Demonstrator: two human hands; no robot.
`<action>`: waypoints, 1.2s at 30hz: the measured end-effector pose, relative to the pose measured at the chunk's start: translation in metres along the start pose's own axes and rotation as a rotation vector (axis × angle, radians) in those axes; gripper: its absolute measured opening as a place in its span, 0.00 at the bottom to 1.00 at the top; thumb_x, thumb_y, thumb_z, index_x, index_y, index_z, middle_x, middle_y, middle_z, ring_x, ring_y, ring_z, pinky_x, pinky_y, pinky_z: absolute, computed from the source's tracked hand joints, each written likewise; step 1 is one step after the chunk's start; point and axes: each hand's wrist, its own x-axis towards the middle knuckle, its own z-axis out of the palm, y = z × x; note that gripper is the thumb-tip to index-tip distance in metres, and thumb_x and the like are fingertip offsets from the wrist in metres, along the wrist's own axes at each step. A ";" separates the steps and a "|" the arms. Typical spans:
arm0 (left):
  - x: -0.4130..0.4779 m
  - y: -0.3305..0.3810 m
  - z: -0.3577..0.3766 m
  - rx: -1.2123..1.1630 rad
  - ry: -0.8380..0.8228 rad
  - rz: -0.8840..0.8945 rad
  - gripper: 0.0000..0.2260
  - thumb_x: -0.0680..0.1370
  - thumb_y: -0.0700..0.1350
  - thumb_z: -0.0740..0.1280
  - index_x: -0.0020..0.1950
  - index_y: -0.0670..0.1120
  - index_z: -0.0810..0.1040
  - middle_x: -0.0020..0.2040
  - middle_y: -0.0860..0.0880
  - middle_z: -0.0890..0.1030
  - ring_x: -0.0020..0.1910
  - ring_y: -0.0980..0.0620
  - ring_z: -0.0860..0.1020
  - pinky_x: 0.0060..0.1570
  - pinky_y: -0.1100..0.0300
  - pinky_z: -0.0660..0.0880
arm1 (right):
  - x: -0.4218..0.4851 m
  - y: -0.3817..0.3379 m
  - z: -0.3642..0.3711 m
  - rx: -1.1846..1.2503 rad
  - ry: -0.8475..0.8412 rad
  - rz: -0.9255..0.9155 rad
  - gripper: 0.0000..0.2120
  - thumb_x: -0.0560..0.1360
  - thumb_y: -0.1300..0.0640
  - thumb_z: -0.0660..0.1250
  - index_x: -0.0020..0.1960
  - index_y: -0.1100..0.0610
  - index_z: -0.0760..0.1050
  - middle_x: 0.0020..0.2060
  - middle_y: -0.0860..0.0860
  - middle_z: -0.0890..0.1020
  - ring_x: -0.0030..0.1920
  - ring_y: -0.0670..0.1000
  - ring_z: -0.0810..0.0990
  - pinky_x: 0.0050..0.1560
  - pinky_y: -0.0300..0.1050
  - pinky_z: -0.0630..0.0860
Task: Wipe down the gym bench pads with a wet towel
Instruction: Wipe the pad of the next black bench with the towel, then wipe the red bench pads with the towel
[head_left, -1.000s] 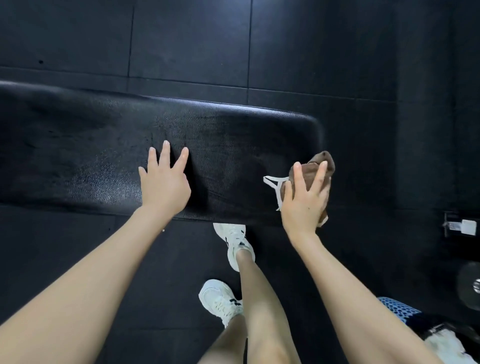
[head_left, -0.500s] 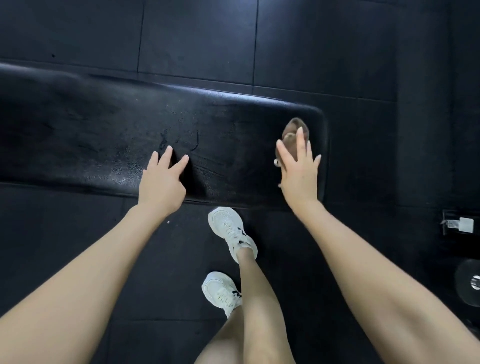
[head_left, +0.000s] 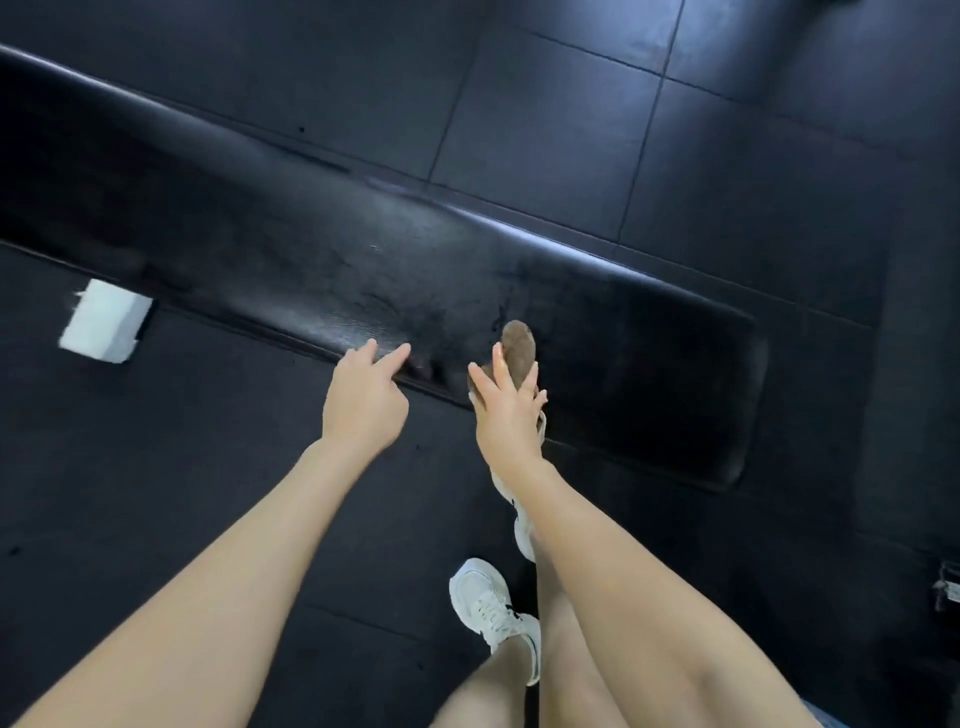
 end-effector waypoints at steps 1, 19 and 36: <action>-0.005 -0.010 -0.012 -0.042 0.012 -0.036 0.24 0.77 0.35 0.54 0.72 0.49 0.67 0.73 0.40 0.63 0.71 0.41 0.61 0.68 0.53 0.59 | 0.003 -0.013 -0.004 0.116 -0.007 -0.036 0.19 0.82 0.57 0.55 0.73 0.51 0.66 0.78 0.49 0.52 0.75 0.66 0.48 0.72 0.67 0.53; -0.026 -0.123 -0.290 -1.318 -0.102 -0.487 0.10 0.73 0.51 0.64 0.52 0.56 0.80 0.54 0.54 0.81 0.43 0.58 0.77 0.57 0.49 0.71 | 0.002 -0.369 -0.152 0.429 -0.308 -0.411 0.11 0.81 0.54 0.58 0.59 0.45 0.75 0.48 0.48 0.83 0.48 0.47 0.81 0.50 0.40 0.77; 0.014 -0.443 -0.598 -1.062 0.278 -0.106 0.04 0.74 0.42 0.71 0.47 0.44 0.82 0.47 0.51 0.84 0.50 0.57 0.80 0.53 0.63 0.71 | 0.066 -0.835 -0.160 0.170 -0.272 -0.773 0.05 0.72 0.50 0.71 0.44 0.51 0.80 0.37 0.43 0.81 0.42 0.43 0.78 0.44 0.39 0.74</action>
